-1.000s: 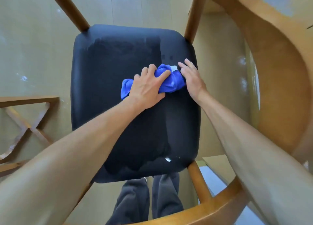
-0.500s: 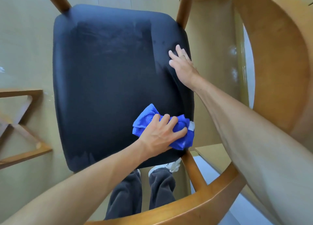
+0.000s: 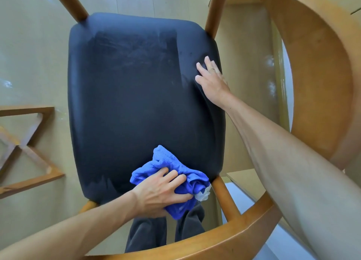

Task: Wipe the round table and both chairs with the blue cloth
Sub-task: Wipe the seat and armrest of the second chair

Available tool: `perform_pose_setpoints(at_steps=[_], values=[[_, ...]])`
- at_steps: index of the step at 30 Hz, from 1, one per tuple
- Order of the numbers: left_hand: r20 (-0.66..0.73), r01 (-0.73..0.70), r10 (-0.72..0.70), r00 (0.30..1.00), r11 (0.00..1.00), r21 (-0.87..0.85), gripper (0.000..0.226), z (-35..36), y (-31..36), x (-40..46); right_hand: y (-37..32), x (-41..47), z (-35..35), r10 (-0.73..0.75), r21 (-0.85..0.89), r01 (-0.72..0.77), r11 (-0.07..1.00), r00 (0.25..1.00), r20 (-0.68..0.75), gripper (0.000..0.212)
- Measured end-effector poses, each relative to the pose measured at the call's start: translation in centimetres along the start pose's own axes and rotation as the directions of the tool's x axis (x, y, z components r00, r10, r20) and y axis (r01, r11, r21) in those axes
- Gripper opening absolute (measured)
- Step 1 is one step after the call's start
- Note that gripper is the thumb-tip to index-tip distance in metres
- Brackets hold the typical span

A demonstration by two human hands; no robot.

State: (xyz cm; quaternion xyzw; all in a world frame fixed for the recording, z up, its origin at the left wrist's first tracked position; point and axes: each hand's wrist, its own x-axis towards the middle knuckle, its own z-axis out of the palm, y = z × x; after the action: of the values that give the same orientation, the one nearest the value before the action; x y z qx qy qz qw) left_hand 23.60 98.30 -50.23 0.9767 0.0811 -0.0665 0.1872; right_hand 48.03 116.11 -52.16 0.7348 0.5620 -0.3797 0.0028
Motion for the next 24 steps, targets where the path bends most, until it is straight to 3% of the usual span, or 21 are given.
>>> perform_pose_setpoints(at_steps=[4, 8, 11, 18, 24], values=[[-0.026, 0.024, -0.027, 0.999, 0.992, -0.120, 0.074, -0.3, -0.3, -0.6, 0.2, 0.0, -0.1, -0.009, -0.059, 0.010, 0.998, 1.000, 0.022, 0.052], [-0.038, -0.010, 0.014, 0.999, 0.997, 0.083, 0.074, -0.1, -1.0, -0.1, -0.1, -0.1, 0.0, 0.011, 0.017, -0.012, 1.000, 1.000, 0.005, 0.054], [0.040, 0.032, -0.036, 0.999, 0.996, 0.087, 0.080, -0.4, -1.6, 0.9, 0.1, 0.0, 0.2, 0.007, 0.012, -0.007, 1.000, 1.000, -0.011, 0.054], [0.018, 0.060, -0.064, 0.998, 0.987, 0.146, 0.036, -0.1, -0.4, 4.7, 0.5, -0.1, 0.7, -0.013, 0.022, 0.014, 1.000, 0.999, -0.037, 0.054], [-0.043, 0.050, -0.046, 0.998, 0.994, 0.097, 0.024, 0.4, 0.2, 3.3, 0.8, -0.2, 0.6, -0.027, -0.037, 0.026, 0.999, 0.999, -0.023, 0.055]])
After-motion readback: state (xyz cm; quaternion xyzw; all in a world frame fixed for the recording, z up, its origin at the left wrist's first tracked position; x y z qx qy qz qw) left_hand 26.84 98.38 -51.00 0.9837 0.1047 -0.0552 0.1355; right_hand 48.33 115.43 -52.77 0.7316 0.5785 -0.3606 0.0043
